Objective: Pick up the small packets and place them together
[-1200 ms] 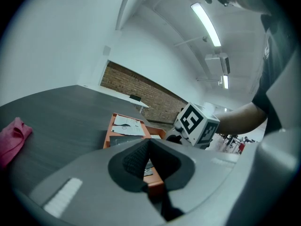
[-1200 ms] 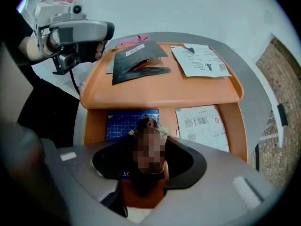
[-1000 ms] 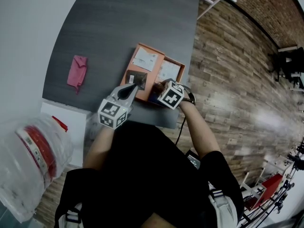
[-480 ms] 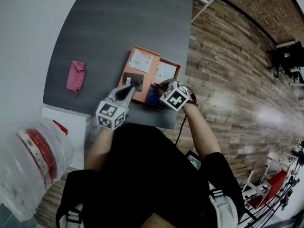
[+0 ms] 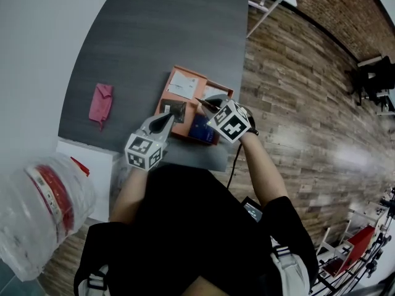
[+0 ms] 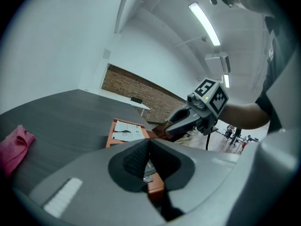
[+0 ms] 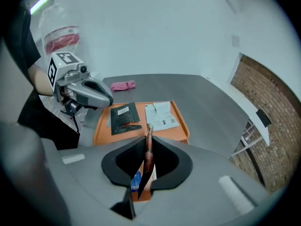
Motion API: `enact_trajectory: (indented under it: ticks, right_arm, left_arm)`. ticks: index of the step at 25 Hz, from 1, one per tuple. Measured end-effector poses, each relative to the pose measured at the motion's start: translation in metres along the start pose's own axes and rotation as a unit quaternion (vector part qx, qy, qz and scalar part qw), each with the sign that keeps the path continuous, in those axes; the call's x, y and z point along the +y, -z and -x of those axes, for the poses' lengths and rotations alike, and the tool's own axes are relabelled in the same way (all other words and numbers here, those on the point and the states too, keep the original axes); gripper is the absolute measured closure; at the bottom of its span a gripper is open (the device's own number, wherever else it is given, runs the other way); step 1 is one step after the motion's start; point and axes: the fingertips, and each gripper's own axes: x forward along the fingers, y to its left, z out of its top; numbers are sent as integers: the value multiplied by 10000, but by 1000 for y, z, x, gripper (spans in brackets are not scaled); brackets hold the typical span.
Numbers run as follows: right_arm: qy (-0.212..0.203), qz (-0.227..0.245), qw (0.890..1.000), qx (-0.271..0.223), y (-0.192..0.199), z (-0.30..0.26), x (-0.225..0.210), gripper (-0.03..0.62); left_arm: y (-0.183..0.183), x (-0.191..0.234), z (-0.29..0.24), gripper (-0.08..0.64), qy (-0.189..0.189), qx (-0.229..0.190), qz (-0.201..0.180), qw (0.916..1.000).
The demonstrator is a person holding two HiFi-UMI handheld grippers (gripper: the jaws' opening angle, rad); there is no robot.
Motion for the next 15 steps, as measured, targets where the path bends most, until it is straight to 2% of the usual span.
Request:
enact_trajectory:
  ticks: [5,9,15]
  right_arm:
    - [-31,250,9993,-264,-35,-5,-2,554]
    - [-241,354,9986,-322,-56,-12,-1,554]
    - [-678,320,9972,60,-60,-31,-5,554]
  left_arm:
    - [-3,5,6,560,-130,-58,1,9999]
    - [-2,10,12,560,-204,-74,27,9998]
    - [-3,14,17,560,-260,-97,43,9996]
